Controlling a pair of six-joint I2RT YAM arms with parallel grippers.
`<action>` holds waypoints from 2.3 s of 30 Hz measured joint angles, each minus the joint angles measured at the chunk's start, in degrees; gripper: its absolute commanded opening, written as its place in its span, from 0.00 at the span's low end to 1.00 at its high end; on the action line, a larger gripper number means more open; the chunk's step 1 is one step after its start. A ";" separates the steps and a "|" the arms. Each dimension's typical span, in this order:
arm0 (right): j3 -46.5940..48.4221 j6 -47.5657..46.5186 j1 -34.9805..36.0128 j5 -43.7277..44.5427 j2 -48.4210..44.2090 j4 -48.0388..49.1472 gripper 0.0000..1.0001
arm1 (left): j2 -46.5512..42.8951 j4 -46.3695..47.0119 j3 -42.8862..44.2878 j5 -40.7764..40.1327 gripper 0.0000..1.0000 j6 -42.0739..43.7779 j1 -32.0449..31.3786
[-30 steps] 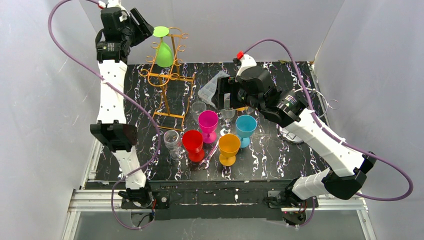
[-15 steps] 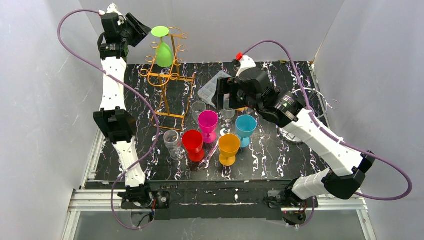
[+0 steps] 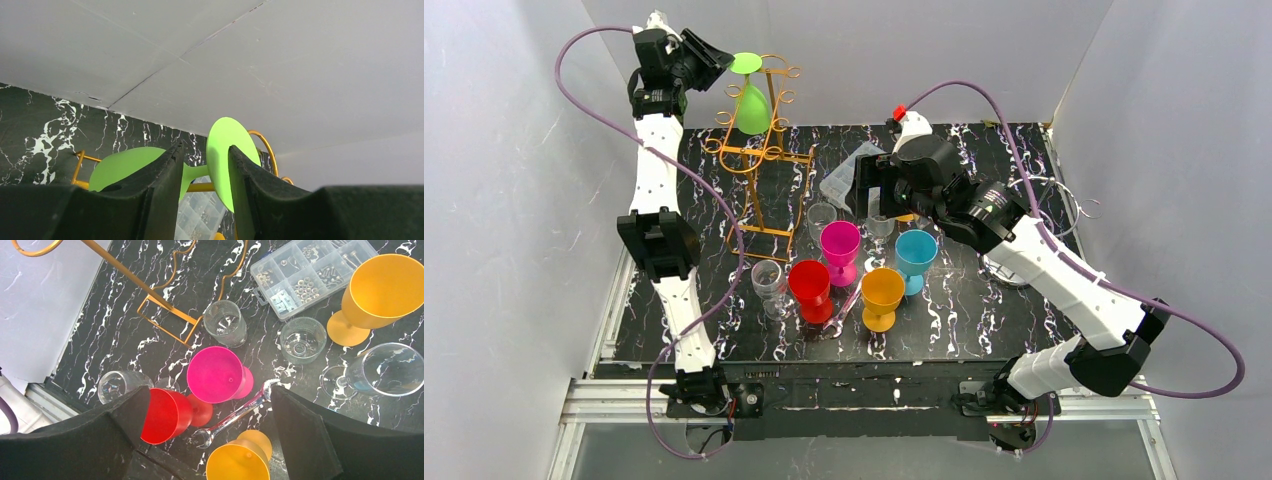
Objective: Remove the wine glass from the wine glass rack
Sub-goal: Pick up the wine glass from the wine rack.
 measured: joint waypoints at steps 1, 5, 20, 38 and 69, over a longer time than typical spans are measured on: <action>0.00 0.07 0.00 0.00 0.00 -0.02 1.00 | 0.15 0.31 0.00 0.22 0.34 -0.31 0.00; 0.00 0.33 0.00 0.00 0.02 0.02 1.00 | 0.61 0.66 0.00 1.05 0.31 -1.51 0.00; -0.35 1.03 0.00 0.39 0.02 0.50 1.00 | 1.18 2.56 -0.04 3.04 0.10 -5.75 0.00; -1.36 1.66 0.00 0.39 -0.04 1.70 1.00 | 1.09 5.57 -0.46 4.20 0.02 -9.07 0.33; -1.38 2.75 0.00 0.37 -0.28 1.73 1.00 | -3.65 7.69 -4.22 4.72 0.00 -12.46 1.86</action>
